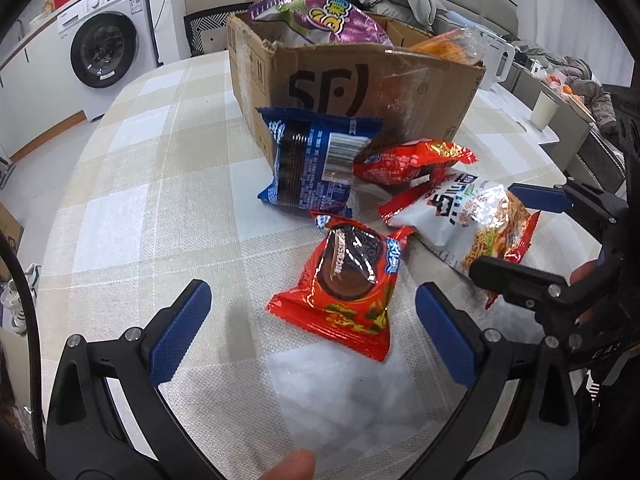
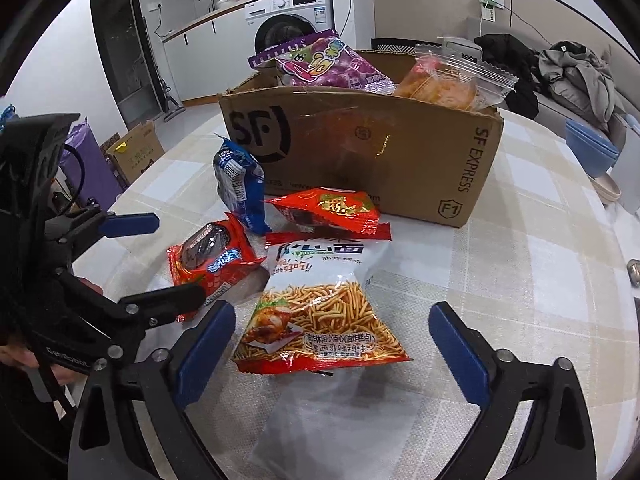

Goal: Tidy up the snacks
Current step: 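Close the right gripper on the stick-snack bag while the left gripper grasps the red cookie pack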

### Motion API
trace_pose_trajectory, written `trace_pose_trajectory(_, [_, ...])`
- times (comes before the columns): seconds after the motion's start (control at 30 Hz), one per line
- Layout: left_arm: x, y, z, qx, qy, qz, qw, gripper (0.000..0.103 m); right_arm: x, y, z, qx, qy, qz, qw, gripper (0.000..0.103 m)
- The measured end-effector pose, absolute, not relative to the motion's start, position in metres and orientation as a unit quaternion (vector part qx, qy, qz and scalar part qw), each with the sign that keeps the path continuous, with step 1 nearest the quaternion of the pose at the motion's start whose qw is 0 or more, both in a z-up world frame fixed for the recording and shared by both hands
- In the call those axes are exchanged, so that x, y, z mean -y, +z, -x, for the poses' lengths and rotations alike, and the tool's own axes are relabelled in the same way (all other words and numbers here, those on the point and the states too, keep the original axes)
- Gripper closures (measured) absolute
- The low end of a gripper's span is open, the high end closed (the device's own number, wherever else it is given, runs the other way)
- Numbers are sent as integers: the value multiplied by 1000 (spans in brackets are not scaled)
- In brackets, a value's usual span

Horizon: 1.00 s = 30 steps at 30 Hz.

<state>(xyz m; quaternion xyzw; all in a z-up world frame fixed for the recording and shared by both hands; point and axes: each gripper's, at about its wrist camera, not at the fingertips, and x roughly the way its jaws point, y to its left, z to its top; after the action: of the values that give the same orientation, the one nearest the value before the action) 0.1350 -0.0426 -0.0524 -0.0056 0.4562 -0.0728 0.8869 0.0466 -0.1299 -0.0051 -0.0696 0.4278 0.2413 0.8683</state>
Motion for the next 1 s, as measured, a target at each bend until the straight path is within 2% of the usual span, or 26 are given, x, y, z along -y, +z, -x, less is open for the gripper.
trace_pose_trajectory(0.07, [44,-56,-136,-463,-77,9,883,1,129,-5,-46,-429,249,69,866,20])
trace_pose_trajectory(0.2, [45,-61,-139,-467,-80,6,880,5,126,-6,-45,-429,254,72,864,25])
trace_pose_trajectory(0.47, [46,-69,-142,-471,-92,-4,878,31,129,-7,-43,-428,261,75,862,32])
trace_pose_trajectory(0.63, [43,-68,-143,-466,-103,9,879,42,134,-7,-41,-428,266,74,861,35])
trace_pose_trajectory(0.8, [38,-64,-140,-457,-103,8,883,47,133,-4,-38,-421,266,80,864,39])
trace_pose_trajectory(1.0, [36,-60,-135,-456,-114,13,883,49,138,0,-35,-416,277,83,862,54])
